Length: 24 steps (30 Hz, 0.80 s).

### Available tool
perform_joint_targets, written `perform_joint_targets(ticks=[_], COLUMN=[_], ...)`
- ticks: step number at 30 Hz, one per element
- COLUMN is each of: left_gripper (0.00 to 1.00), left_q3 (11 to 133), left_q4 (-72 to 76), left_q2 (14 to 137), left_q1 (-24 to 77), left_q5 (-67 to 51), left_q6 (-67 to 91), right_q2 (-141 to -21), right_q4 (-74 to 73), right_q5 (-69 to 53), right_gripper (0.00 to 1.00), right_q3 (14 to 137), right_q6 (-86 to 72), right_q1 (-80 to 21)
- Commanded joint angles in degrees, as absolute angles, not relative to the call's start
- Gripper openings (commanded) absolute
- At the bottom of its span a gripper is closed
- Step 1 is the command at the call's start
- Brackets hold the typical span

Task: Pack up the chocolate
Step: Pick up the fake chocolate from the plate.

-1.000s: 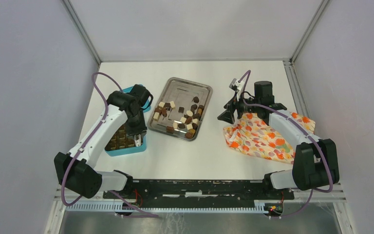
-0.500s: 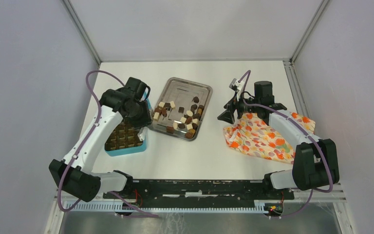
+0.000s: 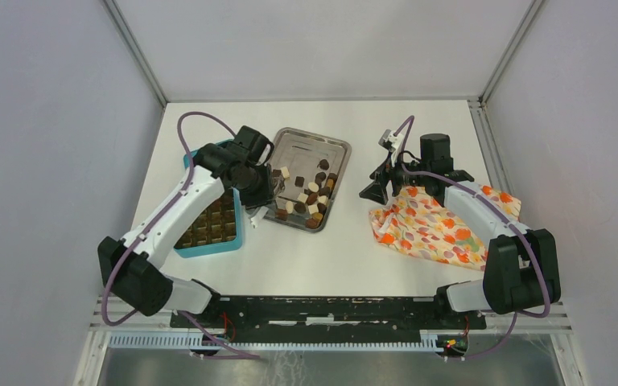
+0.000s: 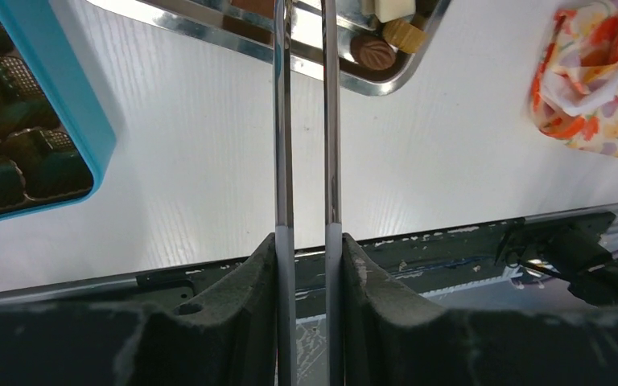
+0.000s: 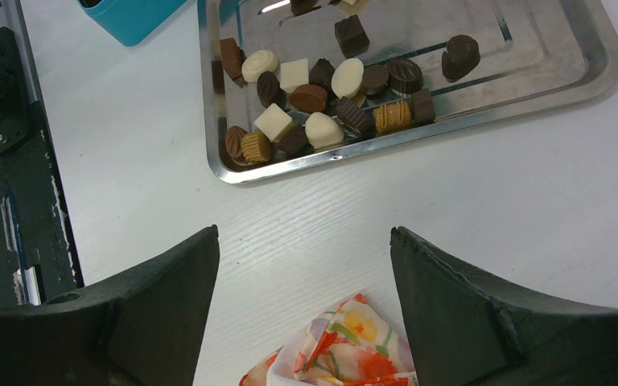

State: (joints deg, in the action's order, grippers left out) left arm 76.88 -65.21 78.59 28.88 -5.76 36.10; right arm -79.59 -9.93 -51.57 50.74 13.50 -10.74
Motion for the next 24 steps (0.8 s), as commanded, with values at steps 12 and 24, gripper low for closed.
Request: perform_joint_targets(ticks=[12,24], left_gripper=[0.36,0.42], left_q3=[81.4,84.2], left_q4=[-66.2,-67.6], left_q2=[89.4,93.8], left_q1=[29.6,29.5], left_q5=[3.7,6.4], left_q6=[34.0,33.3], right_q2=[-80.0,-79.6], right_q4=[-8.1,-8.3], right_q5=[-52.2,-51.9], right_gripper=[0.83,0.83], right_q3=[50.8,50.5], right_q6=[13.9,14.5], right_q1=[-10.6,-10.6])
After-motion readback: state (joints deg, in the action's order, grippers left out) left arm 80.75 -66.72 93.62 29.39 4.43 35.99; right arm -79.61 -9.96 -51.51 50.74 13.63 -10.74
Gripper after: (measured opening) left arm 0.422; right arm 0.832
